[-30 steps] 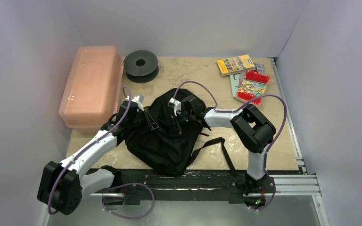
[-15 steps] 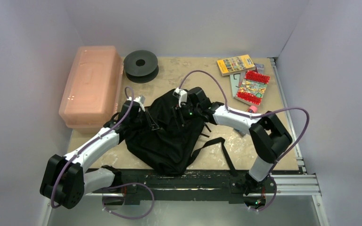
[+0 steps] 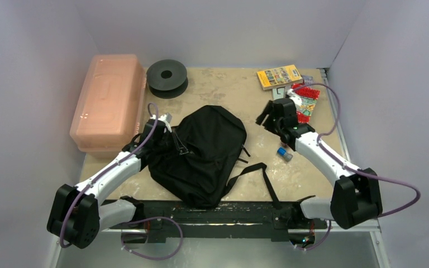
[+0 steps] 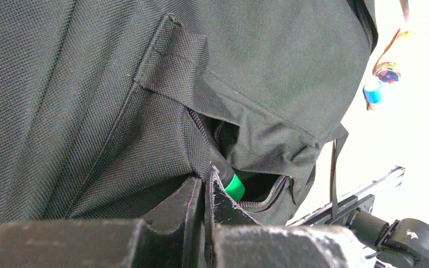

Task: Pack the student bag
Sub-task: Place the stationery in the student bag, then pick up the stationery from the center of the board.

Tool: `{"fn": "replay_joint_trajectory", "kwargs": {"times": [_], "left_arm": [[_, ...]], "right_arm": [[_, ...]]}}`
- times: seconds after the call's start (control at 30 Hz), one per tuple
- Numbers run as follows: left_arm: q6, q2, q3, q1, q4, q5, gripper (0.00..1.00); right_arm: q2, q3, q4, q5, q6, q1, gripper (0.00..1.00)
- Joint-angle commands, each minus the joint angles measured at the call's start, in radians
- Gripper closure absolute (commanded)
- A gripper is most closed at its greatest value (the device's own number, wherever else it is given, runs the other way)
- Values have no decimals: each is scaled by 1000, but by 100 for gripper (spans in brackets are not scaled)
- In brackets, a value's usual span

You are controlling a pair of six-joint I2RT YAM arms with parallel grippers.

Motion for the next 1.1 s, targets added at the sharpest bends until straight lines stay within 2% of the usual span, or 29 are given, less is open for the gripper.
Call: {"fn": "replay_joint_trajectory", "kwargs": {"times": [0.0,0.1,0.23,0.5,0.63,0.77,0.83,0.97,1.07], "left_arm": [[18,-18,35,4,20,29,100],[15,-13,35,4,30,38,100],[18,-10,38,4,30,48,100],[17,-14,36,3,29,55,100],[16,-14,38,4,29,58,100],[16,-16,41,4,27,60,100],[16,-16,41,4,29,60,100],[16,-15,43,4,26,60,100],[16,-16,44,4,25,62,100]], "right_arm": [[-2,-17,-274,392,247,-114,30],[1,-78,-248,365,242,-220,27],[38,-118,-152,282,168,-297,25],[180,-103,-40,221,104,-362,25],[215,-69,-50,208,94,-369,28],[196,-85,-44,211,96,-370,47],[177,-92,-50,225,102,-370,59],[88,-105,-52,289,72,-370,72],[-50,-117,8,241,-32,-356,82]]}}
